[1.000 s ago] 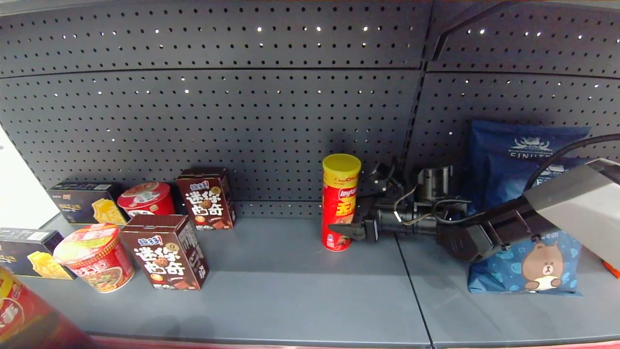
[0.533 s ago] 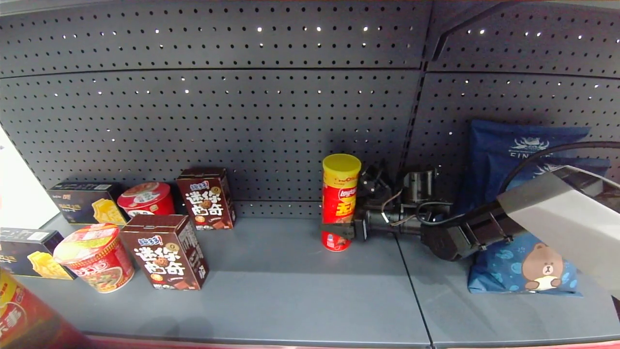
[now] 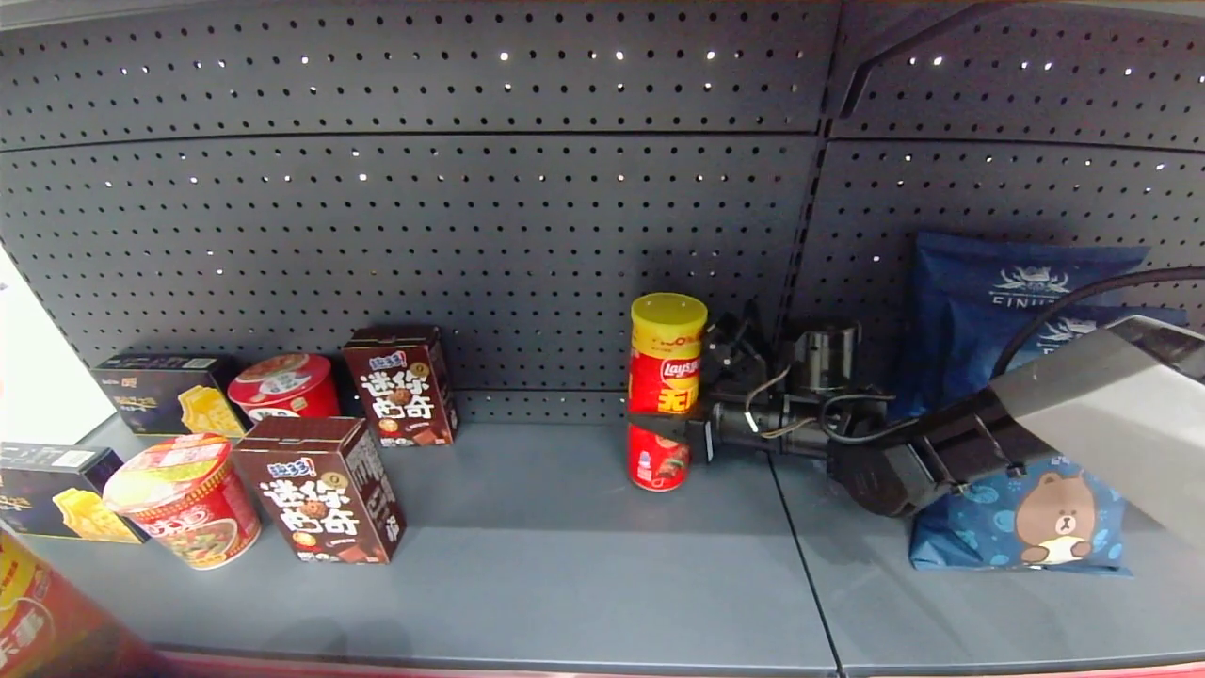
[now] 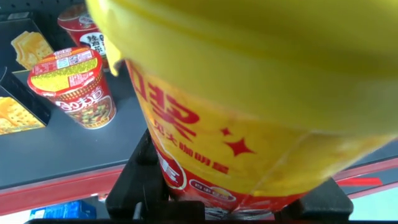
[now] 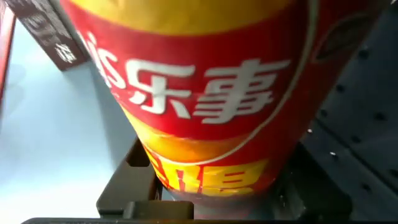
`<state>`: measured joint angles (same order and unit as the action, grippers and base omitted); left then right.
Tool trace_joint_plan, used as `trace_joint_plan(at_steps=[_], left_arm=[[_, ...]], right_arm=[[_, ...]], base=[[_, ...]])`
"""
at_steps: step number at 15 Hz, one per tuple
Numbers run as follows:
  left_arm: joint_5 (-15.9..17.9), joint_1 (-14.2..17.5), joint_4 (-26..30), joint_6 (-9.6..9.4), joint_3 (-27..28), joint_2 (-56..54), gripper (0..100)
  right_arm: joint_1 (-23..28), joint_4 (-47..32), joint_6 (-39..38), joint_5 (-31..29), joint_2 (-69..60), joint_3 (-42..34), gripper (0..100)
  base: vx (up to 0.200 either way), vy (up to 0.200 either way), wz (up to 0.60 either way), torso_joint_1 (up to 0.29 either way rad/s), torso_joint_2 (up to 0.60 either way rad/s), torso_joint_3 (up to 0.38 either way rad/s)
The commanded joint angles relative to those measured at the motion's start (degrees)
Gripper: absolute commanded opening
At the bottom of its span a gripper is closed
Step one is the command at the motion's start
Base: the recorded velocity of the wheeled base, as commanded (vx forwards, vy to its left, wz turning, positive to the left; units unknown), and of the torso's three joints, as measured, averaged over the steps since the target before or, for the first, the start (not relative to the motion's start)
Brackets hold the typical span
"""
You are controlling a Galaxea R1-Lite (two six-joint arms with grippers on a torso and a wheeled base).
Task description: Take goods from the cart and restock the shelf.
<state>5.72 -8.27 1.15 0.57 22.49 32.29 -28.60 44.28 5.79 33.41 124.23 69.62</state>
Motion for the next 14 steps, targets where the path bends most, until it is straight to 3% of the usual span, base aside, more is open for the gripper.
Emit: trace_joint_plan(at_steps=[1, 4, 6, 10, 14], left_arm=[[0.0, 0.0, 0.17, 0.04, -0.08, -1.53, 0], [0.0, 0.0, 0.26, 0.04, -1.22, -3.73, 0], [-0.09, 0.09, 1.05, 0.04, -1.49, -5.05, 0], [-0.44, 0.36, 1.4, -0.31, -0.69, -4.87, 0], [-1.06, 0.44, 1.49, -0.31, -1.05, -4.96, 0]], right_arm=[[-1.99, 0.02, 0.1, -1.69, -10.42, -7.31, 0], [-3.66, -0.16, 0.54, -6.78, -19.47, -15.92, 0], [-5.41, 0.99, 0.19, -14.17, -24.74, -22.07, 0], [-11.04, 15.75, -4.38, -23.22, -27.99, -37.72, 0], [-13.15, 21.91, -7.72, -28.67, -27.2, -44.92, 0]], base=[[0.0, 0.0, 0.0, 0.0, 0.0, 0.0], [0.0, 0.0, 0.0, 0.0, 0.0, 0.0], [0.0, 0.0, 0.0, 0.0, 0.0, 0.0], [0.0, 0.0, 0.0, 0.0, 0.0, 0.0], [0.0, 0.0, 0.0, 0.0, 0.0, 0.0]])
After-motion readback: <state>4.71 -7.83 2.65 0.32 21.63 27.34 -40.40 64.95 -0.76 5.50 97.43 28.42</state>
